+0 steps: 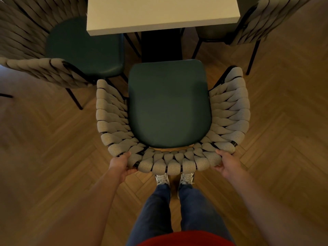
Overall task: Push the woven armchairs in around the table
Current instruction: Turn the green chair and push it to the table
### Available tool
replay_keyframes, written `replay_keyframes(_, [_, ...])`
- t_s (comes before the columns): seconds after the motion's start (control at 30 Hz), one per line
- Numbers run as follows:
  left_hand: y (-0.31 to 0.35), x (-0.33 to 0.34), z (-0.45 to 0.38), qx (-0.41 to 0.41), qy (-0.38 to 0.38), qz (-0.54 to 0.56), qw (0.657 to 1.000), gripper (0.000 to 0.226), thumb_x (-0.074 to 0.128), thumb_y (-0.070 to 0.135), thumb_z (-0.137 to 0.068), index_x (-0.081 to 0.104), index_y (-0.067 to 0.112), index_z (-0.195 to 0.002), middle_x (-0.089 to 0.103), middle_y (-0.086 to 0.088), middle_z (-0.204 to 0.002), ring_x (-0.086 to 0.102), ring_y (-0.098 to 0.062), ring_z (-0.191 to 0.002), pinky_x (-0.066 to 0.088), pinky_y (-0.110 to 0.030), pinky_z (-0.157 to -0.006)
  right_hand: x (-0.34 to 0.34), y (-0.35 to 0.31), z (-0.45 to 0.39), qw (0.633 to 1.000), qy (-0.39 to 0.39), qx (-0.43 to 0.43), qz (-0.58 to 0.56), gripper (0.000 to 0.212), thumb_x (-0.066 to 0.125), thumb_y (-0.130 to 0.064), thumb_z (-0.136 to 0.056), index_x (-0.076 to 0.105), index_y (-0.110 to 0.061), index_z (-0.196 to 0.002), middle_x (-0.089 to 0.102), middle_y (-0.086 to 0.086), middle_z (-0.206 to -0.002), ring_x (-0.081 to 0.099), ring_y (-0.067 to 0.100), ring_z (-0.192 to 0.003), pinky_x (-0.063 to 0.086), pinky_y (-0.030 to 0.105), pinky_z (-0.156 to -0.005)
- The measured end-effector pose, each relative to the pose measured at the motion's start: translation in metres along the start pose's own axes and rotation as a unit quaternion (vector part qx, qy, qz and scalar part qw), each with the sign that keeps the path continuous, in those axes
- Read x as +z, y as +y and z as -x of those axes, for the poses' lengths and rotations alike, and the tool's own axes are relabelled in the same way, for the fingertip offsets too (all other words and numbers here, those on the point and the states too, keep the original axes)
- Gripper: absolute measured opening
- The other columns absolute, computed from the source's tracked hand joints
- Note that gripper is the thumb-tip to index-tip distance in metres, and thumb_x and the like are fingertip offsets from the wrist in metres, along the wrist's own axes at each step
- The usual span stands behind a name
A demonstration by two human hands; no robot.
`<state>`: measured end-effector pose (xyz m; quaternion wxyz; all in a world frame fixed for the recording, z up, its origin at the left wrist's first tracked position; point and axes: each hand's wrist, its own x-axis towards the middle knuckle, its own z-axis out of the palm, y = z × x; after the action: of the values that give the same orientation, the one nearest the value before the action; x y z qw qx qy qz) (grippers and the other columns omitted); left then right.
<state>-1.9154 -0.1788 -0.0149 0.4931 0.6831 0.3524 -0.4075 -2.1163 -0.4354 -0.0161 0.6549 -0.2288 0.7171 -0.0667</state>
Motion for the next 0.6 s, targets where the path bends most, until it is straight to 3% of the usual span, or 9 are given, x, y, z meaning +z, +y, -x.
replay_keyframes(0.2, [-0.0024, 0.0008, -0.0004, -0.002, -0.002, -0.01, 1.0, 0.022, 0.057, 0.015, -0.098, 0.05, 0.01, -0.118, 0.063, -0.011, -0.096, 0.065, -0.03, -0.087, 0.055, -0.052, -0.084, -0.0019, -0.0004, -0.0006, 1.0, 0.004, -0.003, 0.01, 0.052, 0.061, -0.005, -0.092, 0.04, -0.013, -0.139, 0.051, 0.017, -0.137, 0.053, 0.038, -0.123, 0.046, 0.06, -0.098])
replay_keyframes(0.33, [-0.002, -0.0009, -0.0003, 0.001, -0.011, -0.022, 1.0, 0.024, 0.058, 0.017, -0.098, 0.051, 0.009, -0.12, 0.065, -0.014, -0.101, 0.067, -0.035, -0.096, 0.055, -0.054, -0.086, -0.0002, 0.0004, -0.0004, 1.0, 0.01, 0.002, 0.019, 0.05, 0.06, -0.007, -0.093, 0.04, -0.011, -0.138, 0.052, 0.019, -0.136, 0.054, 0.038, -0.122, 0.047, 0.057, -0.098])
replay_keyframes(0.5, [-0.0019, -0.0013, 0.001, -0.001, -0.017, -0.03, 0.999, 0.023, 0.058, 0.019, -0.098, 0.053, 0.009, -0.119, 0.066, -0.015, -0.102, 0.067, -0.037, -0.097, 0.056, -0.054, -0.084, -0.0025, -0.0027, 0.0016, 0.999, 0.002, -0.012, 0.035, 0.053, 0.063, -0.013, -0.092, 0.04, -0.014, -0.139, 0.053, 0.015, -0.133, 0.057, 0.037, -0.117, 0.054, 0.05, -0.078])
replay_keyframes(0.6, [-0.0016, 0.0002, 0.0045, 0.0, -0.014, -0.022, 1.0, 0.019, 0.057, 0.018, -0.099, 0.052, 0.009, -0.115, 0.065, -0.013, -0.096, 0.067, -0.035, -0.091, 0.056, -0.054, -0.083, -0.0054, -0.0047, 0.0013, 0.999, -0.002, -0.01, 0.043, 0.053, 0.061, -0.012, -0.094, 0.037, -0.014, -0.141, 0.05, 0.016, -0.135, 0.053, 0.038, -0.122, 0.052, 0.05, -0.084])
